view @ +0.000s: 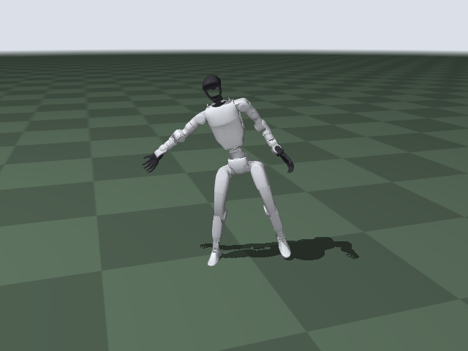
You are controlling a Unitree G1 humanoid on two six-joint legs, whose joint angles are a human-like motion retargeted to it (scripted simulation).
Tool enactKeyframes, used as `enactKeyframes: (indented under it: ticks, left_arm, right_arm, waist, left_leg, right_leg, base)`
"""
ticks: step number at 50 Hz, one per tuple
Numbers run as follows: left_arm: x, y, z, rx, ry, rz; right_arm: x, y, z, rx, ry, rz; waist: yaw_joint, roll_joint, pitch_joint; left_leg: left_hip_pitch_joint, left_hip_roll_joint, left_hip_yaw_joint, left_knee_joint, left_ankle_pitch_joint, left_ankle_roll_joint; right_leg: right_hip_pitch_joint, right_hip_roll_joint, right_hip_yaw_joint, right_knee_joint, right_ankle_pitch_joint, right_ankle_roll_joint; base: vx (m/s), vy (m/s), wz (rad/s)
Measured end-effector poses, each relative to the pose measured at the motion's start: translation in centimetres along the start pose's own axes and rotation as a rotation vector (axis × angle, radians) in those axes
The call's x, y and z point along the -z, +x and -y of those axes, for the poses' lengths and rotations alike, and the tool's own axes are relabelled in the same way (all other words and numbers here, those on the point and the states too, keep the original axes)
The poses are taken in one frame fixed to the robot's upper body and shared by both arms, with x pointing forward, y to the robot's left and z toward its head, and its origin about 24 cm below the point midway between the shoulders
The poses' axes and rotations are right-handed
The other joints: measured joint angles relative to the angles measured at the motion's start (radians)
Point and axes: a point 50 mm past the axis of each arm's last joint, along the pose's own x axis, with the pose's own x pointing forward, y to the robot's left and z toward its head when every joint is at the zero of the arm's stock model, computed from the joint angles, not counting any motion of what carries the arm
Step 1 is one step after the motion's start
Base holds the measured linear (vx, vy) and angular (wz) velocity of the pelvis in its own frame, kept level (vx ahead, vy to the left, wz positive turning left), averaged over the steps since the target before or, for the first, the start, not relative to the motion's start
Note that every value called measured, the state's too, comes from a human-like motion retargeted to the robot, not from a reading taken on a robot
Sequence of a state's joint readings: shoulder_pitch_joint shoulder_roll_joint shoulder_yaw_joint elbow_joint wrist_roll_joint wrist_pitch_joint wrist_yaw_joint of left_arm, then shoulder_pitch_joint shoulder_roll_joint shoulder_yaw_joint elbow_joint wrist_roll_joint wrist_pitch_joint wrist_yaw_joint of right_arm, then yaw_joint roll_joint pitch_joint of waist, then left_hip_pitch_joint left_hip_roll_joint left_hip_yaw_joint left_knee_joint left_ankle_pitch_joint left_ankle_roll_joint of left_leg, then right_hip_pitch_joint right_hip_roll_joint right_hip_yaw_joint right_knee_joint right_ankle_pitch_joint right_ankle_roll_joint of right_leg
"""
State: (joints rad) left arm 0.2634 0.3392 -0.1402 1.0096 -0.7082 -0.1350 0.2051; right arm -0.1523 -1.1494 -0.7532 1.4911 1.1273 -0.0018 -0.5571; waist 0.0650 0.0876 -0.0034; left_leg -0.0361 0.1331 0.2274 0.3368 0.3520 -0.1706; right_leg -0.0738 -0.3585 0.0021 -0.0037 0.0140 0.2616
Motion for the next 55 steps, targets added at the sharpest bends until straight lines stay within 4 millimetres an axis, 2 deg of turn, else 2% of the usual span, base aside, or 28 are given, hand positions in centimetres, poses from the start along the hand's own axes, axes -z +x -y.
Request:
enactKeyframes:
  ticks: [3, 7, 11, 14, 18, 22, 28, 30, 32, 35, 38, 42, 44, 46, 49, 52, 55]
  left_arm:
    - [-0.3, 0.1, -0.2, -0.002, 0.006, 0.014]
    - [-1.1, 0.2, -0.4, -0.002, 0.021, 0.044]
    - [-1.9, 0.4, -0.5, -0.001, 0.047, 0.074]
    - [-2.7, 0.6, -0.7, 0.000, 0.071, 0.099]
    - [-3.8, 0.8, -1.1, -0.004, 0.093, 0.137]
    - [-4.5, 0.8, -2.2, -0.052, 0.110, 0.174]
    - [-5.1, 0.7, -4.8, -0.186, 0.200, 0.209]
    - [-5.6, 0.6, -5.7, -0.234, 0.234, 0.222]
    - [-6.0, 0.6, -6.5, -0.279, 0.262, 0.234]
    - [-6.9, 0.4, -8.1, -0.348, 0.292, 0.255]
    - [-9.3, 0.0, -10.5, -0.423, 0.329, 0.312]
    - [-12.9, -0.7, -12.6, -0.487, 0.340, 0.407]
    - [-13.8, -0.6, -12.1, -0.473, 0.319, 0.442]
    - [-14.6, -0.6, -11.6, -0.456, 0.296, 0.476]
    - [-15.4, -0.6, -10.7, -0.430, 0.270, 0.517]
    - [-15.8, -0.5, -10.1, -0.416, 0.254, 0.535]
    - [-15.8, -0.4, -9.8, -0.418, 0.241, 0.532]
  right_arm:
    - [-1.9, -0.2, -0.3, -0.016, 0.056, 0.034]
    - [-6.0, -1.1, -1.0, -0.037, 0.144, 0.103]
    - [-11.3, -3.0, -1.7, -0.083, 0.249, 0.194]
    - [-16.0, -5.2, -2.2, -0.148, 0.313, 0.298]
    - [-22.6, -9.5, -2.2, -0.252, 0.338, 0.502]
    - [-27.7, -14.2, -1.9, -0.356, 0.316, 0.716]
    - [-32.9, -21.9, -1.4, -0.491, 0.331, 0.994]
    - [-34.2, -25.0, -1.3, -0.533, 0.353, 1.095]
    - [-35.1, -28.8, -1.5, -0.579, 0.353, 1.221]
    - [-34.7, -35.3, -3.0, -0.643, 0.264, 1.451]
    - [-32.5, -39.4, -5.2, -0.614, 0.027, 1.719]
    - [-28.8, -44.0, -7.2, -0.405, -0.323, 2.131]
    - [-26.7, -46.6, -7.0, -0.246, -0.397, 2.374]
    - [-24.6, -49.0, -6.2, -0.116, -0.378, 2.594]
    - [-21.5, -51.8, -4.3, -0.011, -0.237, 2.855]
    - [-19.1, -53.5, -2.5, 0.009, -0.081, 3.016]
    - [-17.8, -54.2, -1.3, 0.021, -0.003, 3.087]
  waist:
    - [0.002, -0.010, -0.011]
    - [0.000, -0.022, -0.029]
    - [-0.005, -0.040, -0.055]
    - [-0.004, -0.060, -0.077]
    - [0.006, -0.105, -0.097]
    - [0.011, -0.181, -0.099]
    - [0.007, -0.307, -0.063]
    - [0.015, -0.335, -0.051]
    - [0.031, -0.348, -0.048]
    - [0.043, -0.360, -0.052]
    - [0.054, -0.429, -0.047]
    - [0.084, -0.566, -0.016]
    - [0.116, -0.585, 0.009]
    - [0.149, -0.594, 0.033]
    - [0.198, -0.603, 0.071]
    - [0.241, -0.608, 0.107]
    - [0.279, -0.608, 0.142]
  left_leg:
    - [0.013, 0.025, 0.007, -0.021, -0.077, -0.015]
    - [0.031, 0.079, 0.071, -0.067, -0.193, -0.019]
    - [0.048, 0.145, 0.190, -0.114, -0.317, 0.001]
    - [0.063, 0.193, 0.281, -0.162, -0.406, 0.007]
    - [0.087, 0.218, 0.326, -0.265, -0.461, -0.018]
    - [0.098, 0.186, 0.254, -0.350, -0.460, -0.043]
    - [0.088, 0.114, 0.078, -0.355, -0.465, -0.023]
    - [0.083, 0.121, 0.032, -0.348, -0.465, -0.024]
    - [0.076, 0.156, 0.000, -0.345, -0.464, -0.036]
    - [0.072, 0.236, -0.042, -0.348, -0.460, -0.068]
    - [0.079, 0.284, -0.096, -0.358, -0.459, -0.088]
    - [0.105, 0.261, -0.172, -0.374, -0.469, -0.089]
    - [0.127, 0.259, -0.204, -0.387, -0.475, -0.090]
    - [0.146, 0.261, -0.230, -0.401, -0.477, -0.090]
    - [0.157, 0.261, -0.264, -0.404, -0.480, -0.091]
    - [0.160, 0.255, -0.285, -0.404, -0.477, -0.091]
    - [0.163, 0.254, -0.292, -0.404, -0.471, -0.091]
  right_leg:
    - [-0.002, 0.027, -0.014, 0.001, -0.001, 0.000]
    - [0.000, 0.074, -0.056, 0.009, -0.010, 0.000]
    - [0.001, 0.127, -0.124, 0.023, -0.024, 0.000]
    - [-0.004, 0.170, -0.186, 0.037, -0.028, 0.000]
    - [-0.010, 0.199, -0.266, 0.064, -0.014, 0.000]
    - [0.003, 0.157, -0.328, 0.118, 0.033, 0.000]
    - [0.014, 0.038, -0.339, 0.295, 0.176, 0.000]
    - [-0.005, 0.040, -0.294, 0.360, 0.235, 0.000]
    - [-0.032, 0.087, -0.219, 0.396, 0.302, 0.000]
    - [-0.052, 0.206, -0.086, 0.407, 0.400, 0.000]
    - [-0.027, 0.306, 0.044, 0.387, 0.477, 0.000]
    - [0.030, 0.353, 0.181, 0.402, 0.505, 0.000]
    - [0.072, 0.373, 0.222, 0.397, 0.510, 0.000]
    - [0.108, 0.391, 0.247, 0.391, 0.510, 0.000]
    - [0.147, 0.403, 0.259, 0.379, 0.510, 0.000]
    - [0.171, 0.403, 0.253, 0.368, 0.510, 0.000]
    - [0.188, 0.403, 0.252, 0.354, 0.510, 0.000]
  base:
    - [-0.04, 0.03, 0.10]
    - [-0.07, 0.09, 0.37]
    - [-0.08, 0.12, 0.66]
    - [-0.10, 0.14, 0.83]
    - [-0.08, 0.22, 0.96]
    - [-0.01, 0.42, 1.20]
    - [0.07, 0.48, 1.42]
    - [0.06, 0.28, 1.09]
    - [0.05, 0.14, 0.75]
    - [0.08, -0.02, 0.65]
    - [0.16, -0.10, 0.92]
    - [0.26, -0.06, 1.13]
    - [0.27, 0.01, 1.03]
    - [0.21, 0.05, 0.91]
    - [0.11, 0.08, 0.73]
    - [0.03, 0.07, 0.49]
    - [0.00, 0.01, 0.18]
